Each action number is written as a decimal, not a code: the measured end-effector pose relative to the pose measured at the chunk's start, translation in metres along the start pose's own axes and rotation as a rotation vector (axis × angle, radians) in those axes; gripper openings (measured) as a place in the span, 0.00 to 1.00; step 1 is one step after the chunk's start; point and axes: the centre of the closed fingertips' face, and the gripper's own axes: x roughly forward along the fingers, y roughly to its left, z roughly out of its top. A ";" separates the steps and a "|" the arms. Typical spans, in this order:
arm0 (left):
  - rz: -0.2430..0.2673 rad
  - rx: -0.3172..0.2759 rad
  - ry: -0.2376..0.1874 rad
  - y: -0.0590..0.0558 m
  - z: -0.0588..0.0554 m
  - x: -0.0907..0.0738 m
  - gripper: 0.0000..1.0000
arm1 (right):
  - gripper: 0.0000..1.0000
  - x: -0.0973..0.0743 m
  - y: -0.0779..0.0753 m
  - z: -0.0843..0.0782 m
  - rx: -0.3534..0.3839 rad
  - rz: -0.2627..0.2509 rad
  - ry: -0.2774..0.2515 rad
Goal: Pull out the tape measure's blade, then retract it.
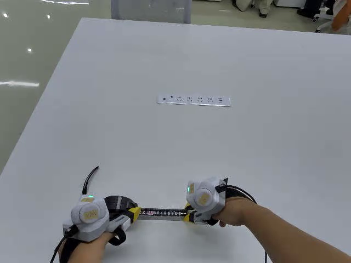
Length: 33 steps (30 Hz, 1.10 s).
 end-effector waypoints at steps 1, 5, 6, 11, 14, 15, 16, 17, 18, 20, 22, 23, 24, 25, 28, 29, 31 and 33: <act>0.000 0.000 -0.001 0.000 0.000 0.000 0.62 | 0.14 0.000 0.000 0.000 0.000 0.000 -0.001; -0.001 -0.001 -0.001 0.000 0.000 0.000 0.62 | 0.14 0.001 0.000 0.003 -0.009 -0.002 -0.007; 0.000 -0.001 0.000 0.000 0.000 -0.001 0.62 | 0.14 0.002 0.001 0.004 -0.010 -0.002 -0.009; -0.002 -0.003 0.003 -0.001 0.000 -0.001 0.62 | 0.14 0.004 0.001 0.006 -0.014 0.001 -0.013; -0.003 -0.002 0.003 -0.001 0.000 -0.001 0.62 | 0.14 0.004 0.002 0.008 -0.013 0.003 -0.016; -0.003 -0.001 0.003 -0.001 0.000 -0.001 0.62 | 0.14 0.005 0.002 0.009 -0.010 0.004 -0.015; -0.003 -0.001 0.003 -0.001 0.000 -0.001 0.62 | 0.14 0.005 0.003 0.010 -0.010 0.003 -0.020; -0.003 -0.001 0.003 -0.001 0.000 -0.001 0.62 | 0.14 0.006 0.003 0.010 -0.007 0.002 -0.021; -0.003 -0.001 0.003 -0.001 0.000 -0.001 0.62 | 0.14 0.007 0.002 0.011 -0.007 0.002 -0.022; -0.003 -0.001 0.004 -0.001 0.000 -0.001 0.62 | 0.14 0.007 0.003 0.011 -0.010 0.002 -0.023; -0.004 -0.002 0.004 -0.001 0.000 -0.001 0.62 | 0.14 0.007 0.003 0.012 -0.011 0.003 -0.023; -0.004 -0.002 0.003 -0.001 0.000 -0.001 0.62 | 0.14 0.007 0.003 0.013 -0.010 0.003 -0.024; -0.004 -0.001 0.003 -0.001 0.000 -0.001 0.62 | 0.14 0.008 0.003 0.013 -0.010 0.004 -0.024; -0.004 -0.001 0.002 0.000 0.000 -0.001 0.62 | 0.14 0.008 0.003 0.013 -0.011 0.004 -0.024; -0.004 -0.002 0.003 0.000 0.000 -0.001 0.62 | 0.14 0.009 0.003 0.014 -0.013 0.002 -0.024; -0.004 -0.003 0.003 0.000 0.000 -0.001 0.62 | 0.14 0.009 0.003 0.014 -0.014 0.003 -0.024; -0.005 -0.004 0.003 0.000 0.000 -0.001 0.62 | 0.14 0.009 0.003 0.016 -0.011 0.002 -0.027; -0.005 -0.006 0.004 0.000 0.000 -0.001 0.62 | 0.14 0.009 0.003 0.018 -0.011 0.003 -0.028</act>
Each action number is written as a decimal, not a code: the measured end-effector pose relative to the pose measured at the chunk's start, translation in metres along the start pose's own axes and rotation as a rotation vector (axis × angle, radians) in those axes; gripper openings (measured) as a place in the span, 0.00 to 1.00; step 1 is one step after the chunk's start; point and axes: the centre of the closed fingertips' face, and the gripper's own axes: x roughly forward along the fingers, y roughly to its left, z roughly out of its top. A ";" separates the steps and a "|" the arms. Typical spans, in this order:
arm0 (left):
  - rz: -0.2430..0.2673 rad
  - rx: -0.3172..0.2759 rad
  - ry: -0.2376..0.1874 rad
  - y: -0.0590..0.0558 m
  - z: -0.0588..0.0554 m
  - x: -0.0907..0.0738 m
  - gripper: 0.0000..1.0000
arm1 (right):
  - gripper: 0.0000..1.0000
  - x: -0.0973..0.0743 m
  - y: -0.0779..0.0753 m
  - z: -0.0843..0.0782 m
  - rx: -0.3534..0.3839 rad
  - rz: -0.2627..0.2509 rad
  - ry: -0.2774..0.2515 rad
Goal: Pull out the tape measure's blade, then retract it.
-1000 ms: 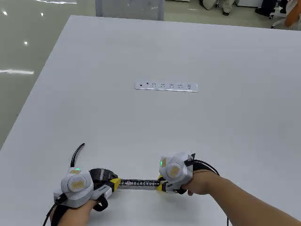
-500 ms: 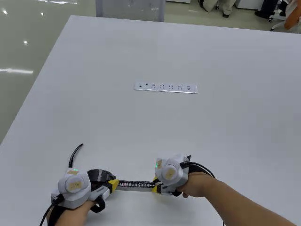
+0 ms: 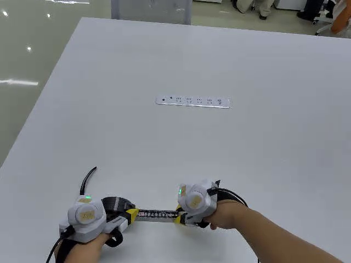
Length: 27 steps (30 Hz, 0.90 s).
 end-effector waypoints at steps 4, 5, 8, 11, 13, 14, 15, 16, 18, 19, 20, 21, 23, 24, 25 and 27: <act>0.001 -0.002 -0.001 0.000 0.000 0.000 0.62 | 0.14 0.001 0.001 0.004 -0.006 0.002 -0.001; 0.001 -0.002 -0.001 0.000 0.000 0.000 0.62 | 0.14 0.002 0.001 0.005 -0.008 0.003 -0.002; 0.000 -0.003 -0.001 0.000 0.000 0.000 0.62 | 0.14 0.004 0.001 0.007 -0.008 0.004 -0.006; 0.000 -0.004 -0.003 0.000 0.000 0.000 0.62 | 0.14 0.005 0.002 0.009 -0.008 0.006 -0.009; 0.001 -0.005 -0.003 0.000 0.001 0.000 0.62 | 0.14 0.006 0.002 0.010 -0.013 0.007 -0.011; 0.001 -0.005 -0.002 0.000 0.000 0.000 0.62 | 0.14 0.006 0.002 0.010 -0.014 0.006 -0.012; 0.001 -0.006 -0.002 0.000 0.000 0.000 0.62 | 0.14 0.006 0.001 0.011 -0.013 0.006 -0.014; 0.001 -0.006 -0.002 0.000 0.000 0.000 0.62 | 0.14 0.007 0.001 0.011 -0.011 0.006 -0.015; 0.001 -0.007 -0.002 0.000 0.000 0.000 0.62 | 0.14 0.007 0.001 0.011 -0.010 0.006 -0.015; 0.001 -0.007 -0.002 0.000 0.000 0.000 0.62 | 0.14 0.007 0.001 0.011 -0.009 0.006 -0.015; 0.001 -0.006 -0.002 0.000 0.000 0.000 0.62 | 0.14 0.007 0.001 0.011 -0.010 0.006 -0.014; 0.001 -0.006 -0.002 0.000 0.000 0.001 0.62 | 0.14 0.007 0.002 0.011 -0.011 0.006 -0.013; 0.001 -0.006 -0.002 0.001 0.000 0.001 0.62 | 0.14 0.007 0.002 0.012 -0.009 0.006 -0.015; 0.001 -0.006 -0.002 0.001 0.000 0.001 0.62 | 0.14 0.007 0.002 0.012 -0.009 0.006 -0.015; 0.001 -0.006 -0.002 0.001 0.000 0.001 0.62 | 0.14 0.008 0.002 0.012 -0.011 0.006 -0.015; 0.001 -0.006 -0.002 0.001 0.000 0.001 0.62 | 0.14 0.009 0.002 0.013 -0.013 0.007 -0.016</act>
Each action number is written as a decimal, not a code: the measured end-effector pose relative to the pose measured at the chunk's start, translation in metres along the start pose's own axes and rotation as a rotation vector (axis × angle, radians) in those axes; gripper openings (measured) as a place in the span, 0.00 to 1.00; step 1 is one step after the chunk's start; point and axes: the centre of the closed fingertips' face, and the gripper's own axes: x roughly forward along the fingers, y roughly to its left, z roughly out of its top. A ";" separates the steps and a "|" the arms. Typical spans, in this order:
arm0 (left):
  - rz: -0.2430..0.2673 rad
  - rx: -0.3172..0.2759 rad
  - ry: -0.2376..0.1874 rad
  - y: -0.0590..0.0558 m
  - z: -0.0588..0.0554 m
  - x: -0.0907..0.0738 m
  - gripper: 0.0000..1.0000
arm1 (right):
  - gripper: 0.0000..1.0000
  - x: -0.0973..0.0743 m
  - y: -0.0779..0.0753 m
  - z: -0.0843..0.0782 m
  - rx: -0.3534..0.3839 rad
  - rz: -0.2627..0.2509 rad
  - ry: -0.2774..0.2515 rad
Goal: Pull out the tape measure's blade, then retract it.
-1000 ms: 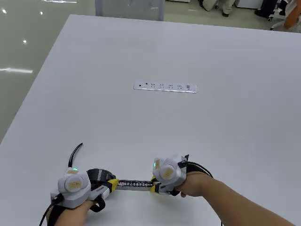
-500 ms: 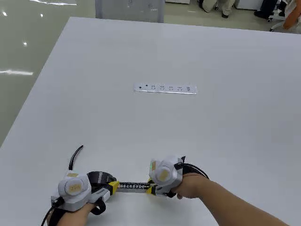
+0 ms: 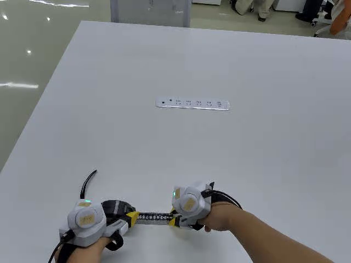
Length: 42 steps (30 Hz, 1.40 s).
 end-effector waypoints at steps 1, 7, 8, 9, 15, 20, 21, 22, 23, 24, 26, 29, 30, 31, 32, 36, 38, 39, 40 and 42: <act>0.000 -0.001 0.000 0.000 0.000 0.000 0.62 | 0.14 0.001 0.000 0.001 0.001 0.001 -0.001; 0.000 -0.003 -0.001 0.000 0.000 0.000 0.62 | 0.14 0.003 0.002 0.007 -0.001 0.002 -0.006; -0.001 -0.003 -0.001 0.000 0.000 0.000 0.62 | 0.14 0.004 0.002 0.007 -0.002 0.002 -0.007; -0.001 -0.003 -0.001 0.000 0.000 0.000 0.62 | 0.14 0.004 0.002 0.008 0.000 0.003 -0.009; -0.003 -0.002 0.000 -0.001 0.000 -0.001 0.62 | 0.14 0.006 0.003 0.012 0.004 0.005 -0.017; -0.003 -0.003 -0.003 -0.001 0.000 -0.001 0.62 | 0.14 0.008 0.002 0.014 0.002 0.006 -0.019; -0.003 -0.003 -0.002 -0.001 0.000 -0.001 0.62 | 0.14 0.008 0.002 0.014 0.000 0.006 -0.019; -0.003 -0.002 -0.002 -0.001 0.000 -0.001 0.62 | 0.14 0.008 0.002 0.015 -0.001 0.007 -0.019; -0.003 -0.002 -0.002 -0.001 0.000 -0.001 0.62 | 0.14 0.008 0.003 0.015 -0.005 0.006 -0.019; -0.003 -0.002 -0.003 -0.001 0.000 -0.001 0.62 | 0.14 0.008 0.002 0.015 -0.007 0.005 -0.019; -0.003 -0.002 -0.003 -0.001 0.000 0.000 0.62 | 0.14 0.009 0.002 0.016 -0.010 0.003 -0.020; -0.003 -0.004 -0.003 -0.001 0.000 -0.001 0.62 | 0.14 0.010 0.002 0.018 -0.002 0.004 -0.024; -0.004 -0.003 -0.002 -0.001 0.000 0.000 0.62 | 0.14 0.010 0.002 0.018 0.000 0.005 -0.024; -0.004 -0.003 -0.002 -0.001 0.000 -0.001 0.62 | 0.14 0.010 0.002 0.019 -0.001 0.005 -0.025; -0.005 -0.003 -0.002 -0.001 0.001 -0.001 0.62 | 0.14 0.011 0.002 0.019 0.000 0.006 -0.026; -0.005 -0.003 -0.002 -0.001 0.001 0.000 0.62 | 0.14 0.012 0.003 0.022 0.003 0.009 -0.031; -0.005 -0.003 -0.001 -0.001 0.001 0.000 0.62 | 0.14 0.013 0.004 0.023 0.000 0.011 -0.033; -0.005 -0.003 -0.001 -0.001 0.001 0.000 0.62 | 0.14 0.013 0.004 0.024 0.000 0.011 -0.035; -0.006 -0.003 -0.001 -0.001 0.001 0.000 0.62 | 0.14 0.014 0.004 0.024 0.000 0.012 -0.036; -0.006 -0.003 0.000 -0.001 0.001 0.000 0.62 | 0.14 0.016 0.004 0.026 0.000 0.014 -0.039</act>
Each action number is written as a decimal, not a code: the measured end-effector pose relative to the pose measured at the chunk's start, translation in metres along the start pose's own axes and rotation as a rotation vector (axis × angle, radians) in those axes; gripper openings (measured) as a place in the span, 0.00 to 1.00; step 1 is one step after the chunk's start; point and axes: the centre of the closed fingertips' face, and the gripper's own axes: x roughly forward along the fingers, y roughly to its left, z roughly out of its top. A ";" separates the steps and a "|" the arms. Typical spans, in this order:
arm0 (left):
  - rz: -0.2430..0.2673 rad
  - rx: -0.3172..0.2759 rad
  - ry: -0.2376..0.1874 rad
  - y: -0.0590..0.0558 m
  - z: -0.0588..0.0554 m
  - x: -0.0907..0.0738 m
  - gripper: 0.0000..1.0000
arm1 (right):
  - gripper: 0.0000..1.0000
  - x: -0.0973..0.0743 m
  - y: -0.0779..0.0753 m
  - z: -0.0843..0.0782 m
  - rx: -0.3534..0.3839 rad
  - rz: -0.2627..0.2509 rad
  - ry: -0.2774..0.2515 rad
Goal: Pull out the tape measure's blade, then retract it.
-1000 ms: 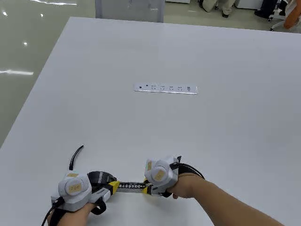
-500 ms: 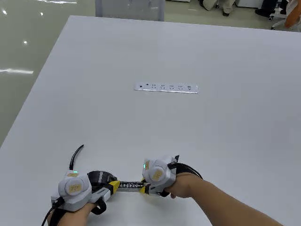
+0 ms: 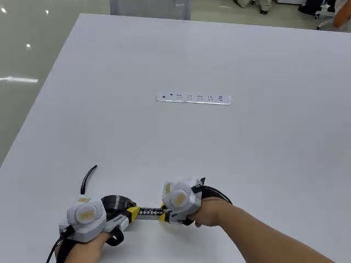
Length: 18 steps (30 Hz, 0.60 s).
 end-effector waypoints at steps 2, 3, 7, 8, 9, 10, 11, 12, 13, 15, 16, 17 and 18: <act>0.000 0.000 0.000 0.000 0.000 0.000 0.62 | 0.14 0.001 0.001 0.002 0.000 0.001 -0.003; 0.000 0.000 0.000 0.000 0.000 0.000 0.62 | 0.14 0.001 0.001 0.002 0.001 0.002 -0.004; -0.001 0.000 0.001 0.000 0.000 0.000 0.62 | 0.14 0.003 0.000 0.003 0.002 0.005 -0.008; -0.001 0.000 0.001 0.000 0.000 0.000 0.62 | 0.14 0.003 0.000 0.003 0.001 0.005 -0.009; -0.001 0.000 0.000 0.000 0.000 0.000 0.62 | 0.14 0.003 0.000 0.004 0.002 0.004 -0.011; -0.001 0.000 0.000 0.000 0.000 0.000 0.62 | 0.14 0.003 0.000 0.005 0.002 0.003 -0.011; 0.000 0.000 -0.001 0.000 0.000 0.000 0.62 | 0.14 0.004 0.000 0.006 -0.001 0.003 -0.013; 0.000 0.000 -0.002 0.000 0.000 0.000 0.62 | 0.14 0.004 0.000 0.006 -0.002 0.002 -0.013; -0.001 0.000 -0.001 0.000 0.000 0.000 0.62 | 0.14 0.004 0.000 0.007 -0.001 0.003 -0.013; -0.001 0.000 0.000 0.000 0.000 0.000 0.62 | 0.14 0.004 0.001 0.008 0.001 0.004 -0.016; -0.001 -0.001 0.000 0.001 0.000 0.001 0.62 | 0.14 0.004 0.001 0.009 0.005 0.004 -0.019; -0.001 -0.001 0.000 0.001 0.000 0.000 0.62 | 0.14 0.005 0.001 0.010 0.009 0.005 -0.021; -0.001 -0.002 0.000 0.001 0.000 0.000 0.62 | 0.14 0.005 0.002 0.011 0.009 0.006 -0.023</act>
